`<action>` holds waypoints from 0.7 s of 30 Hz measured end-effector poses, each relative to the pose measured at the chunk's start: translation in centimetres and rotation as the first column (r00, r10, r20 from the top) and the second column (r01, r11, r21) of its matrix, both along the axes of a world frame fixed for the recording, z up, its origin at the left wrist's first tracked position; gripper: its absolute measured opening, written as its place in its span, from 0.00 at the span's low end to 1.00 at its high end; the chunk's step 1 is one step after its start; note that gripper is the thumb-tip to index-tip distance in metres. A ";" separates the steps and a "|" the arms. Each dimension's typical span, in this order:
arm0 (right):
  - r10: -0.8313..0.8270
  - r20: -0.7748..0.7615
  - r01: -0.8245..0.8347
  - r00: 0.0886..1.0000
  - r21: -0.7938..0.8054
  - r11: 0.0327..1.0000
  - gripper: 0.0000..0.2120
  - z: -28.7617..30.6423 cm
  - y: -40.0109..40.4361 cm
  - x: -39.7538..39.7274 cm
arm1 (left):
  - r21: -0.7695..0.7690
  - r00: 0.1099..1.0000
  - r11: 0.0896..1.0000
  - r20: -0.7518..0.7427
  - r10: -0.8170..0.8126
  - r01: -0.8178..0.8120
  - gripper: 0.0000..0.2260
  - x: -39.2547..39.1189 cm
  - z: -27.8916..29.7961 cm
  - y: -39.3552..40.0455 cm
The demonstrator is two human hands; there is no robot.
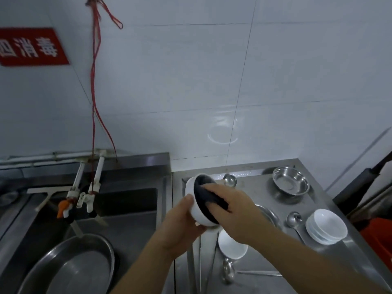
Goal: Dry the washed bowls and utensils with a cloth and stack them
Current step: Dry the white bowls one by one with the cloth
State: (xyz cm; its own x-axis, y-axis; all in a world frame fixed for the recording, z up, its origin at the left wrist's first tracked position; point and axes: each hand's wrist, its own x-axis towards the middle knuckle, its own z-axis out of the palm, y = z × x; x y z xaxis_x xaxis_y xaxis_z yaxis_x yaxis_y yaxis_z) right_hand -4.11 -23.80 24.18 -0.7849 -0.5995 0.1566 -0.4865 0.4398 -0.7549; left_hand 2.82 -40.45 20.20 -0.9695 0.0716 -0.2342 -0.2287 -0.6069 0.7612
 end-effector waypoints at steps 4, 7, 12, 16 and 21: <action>0.144 0.007 -0.144 0.990 0.048 0.988 0.23 -0.4 1.4 0.8 | 0.043 0.998 0.998 -0.040 -0.042 0.044 0.42 -0.1 -0.1 0.2; 0.212 -0.183 -0.188 0.960 0.141 0.972 0.24 -0.6 1.8 0.6 | 0.068 0.996 0.996 -0.074 -0.052 0.058 0.43 0.1 -0.1 0.6; 0.210 -0.296 -0.124 0.932 0.284 0.951 0.25 0.9 0.3 0.1 | -0.011 0.997 0.997 -0.020 0.080 -0.081 0.46 -0.5 0.8 1.5; 0.096 -0.104 -0.058 0.990 0.325 0.944 0.16 2.9 -0.8 0.4 | -0.130 0.982 0.974 -0.038 0.184 -0.188 0.44 -0.9 1.1 1.5; -0.037 0.177 -0.028 0.983 0.350 0.936 0.13 6.2 -1.9 -0.3 | -0.254 0.969 0.939 -0.141 0.202 -0.232 0.50 -0.9 2.2 0.8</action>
